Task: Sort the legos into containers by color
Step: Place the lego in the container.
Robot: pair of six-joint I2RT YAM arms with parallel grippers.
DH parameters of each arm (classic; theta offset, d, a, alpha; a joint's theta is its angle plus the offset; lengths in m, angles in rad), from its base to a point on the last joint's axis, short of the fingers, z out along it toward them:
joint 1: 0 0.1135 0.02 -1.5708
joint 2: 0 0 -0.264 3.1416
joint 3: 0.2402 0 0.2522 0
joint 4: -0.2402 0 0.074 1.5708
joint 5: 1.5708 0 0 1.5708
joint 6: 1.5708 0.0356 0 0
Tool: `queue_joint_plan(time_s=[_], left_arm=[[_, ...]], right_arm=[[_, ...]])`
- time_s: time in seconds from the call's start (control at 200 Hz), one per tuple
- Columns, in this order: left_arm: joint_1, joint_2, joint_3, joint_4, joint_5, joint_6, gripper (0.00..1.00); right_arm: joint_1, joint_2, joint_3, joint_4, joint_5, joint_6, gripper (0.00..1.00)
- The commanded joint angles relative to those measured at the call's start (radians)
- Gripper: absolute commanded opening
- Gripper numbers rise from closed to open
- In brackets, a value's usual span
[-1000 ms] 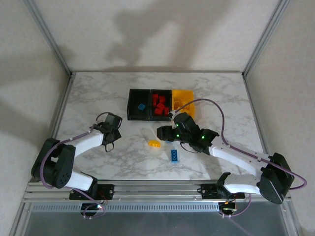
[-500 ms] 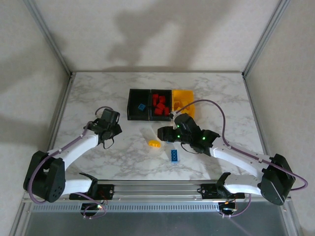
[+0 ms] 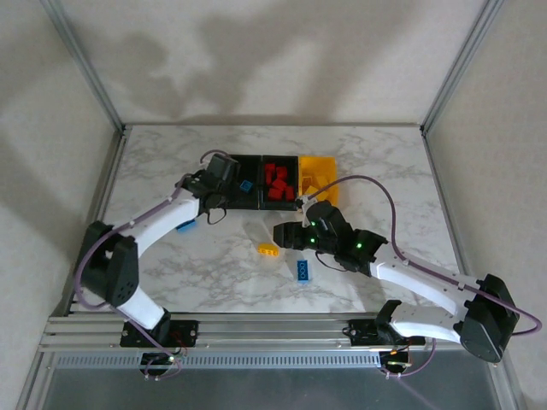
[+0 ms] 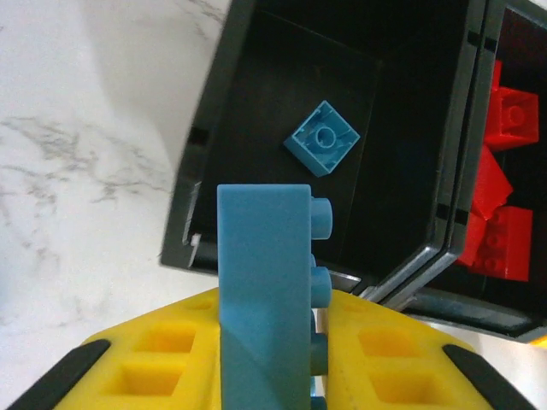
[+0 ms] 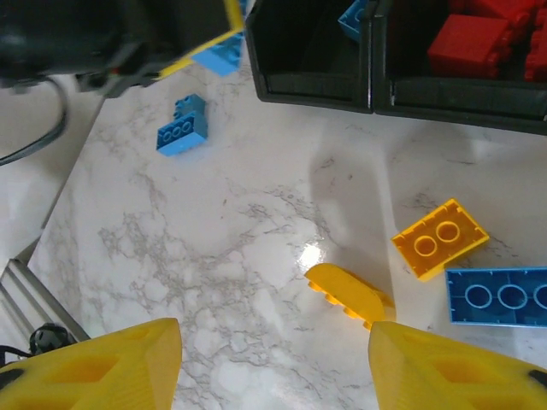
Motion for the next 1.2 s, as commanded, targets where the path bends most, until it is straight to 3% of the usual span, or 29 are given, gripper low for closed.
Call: queue_joint_plan(time_s=[0.0, 0.305, 0.626, 0.726, 0.821, 0.976, 1.197], left_arm=[[-0.005, 0.081, 0.092, -0.038, -0.013, 0.045, 0.10], [-0.005, 0.302, 0.277, -0.090, -0.044, 0.060, 0.13], [-0.009, 0.389, 0.343, -0.106, -0.050, 0.057, 0.15], [-0.010, 0.391, 0.355, -0.110, -0.057, 0.053, 0.22], [-0.014, 0.390, 0.370, -0.124, -0.073, 0.053, 0.40], [-0.018, 0.366, 0.363, -0.131, -0.088, 0.055, 0.48], [-0.022, 0.302, 0.344, -0.135, -0.096, 0.054, 0.48]], right_arm=[[0.021, -0.017, -0.023, 0.024, 0.022, 0.020, 0.60], [0.029, -0.029, -0.045, 0.016, 0.047, 0.044, 0.60], [0.028, -0.039, -0.053, 0.007, 0.071, 0.044, 0.60], [0.029, -0.040, -0.057, 0.010, 0.070, 0.045, 0.60], [0.029, -0.037, -0.053, 0.007, 0.071, 0.043, 0.60], [0.029, -0.037, -0.049, 0.003, 0.071, 0.038, 0.60], [0.029, -0.039, -0.042, 0.000, 0.076, 0.037, 0.60]])
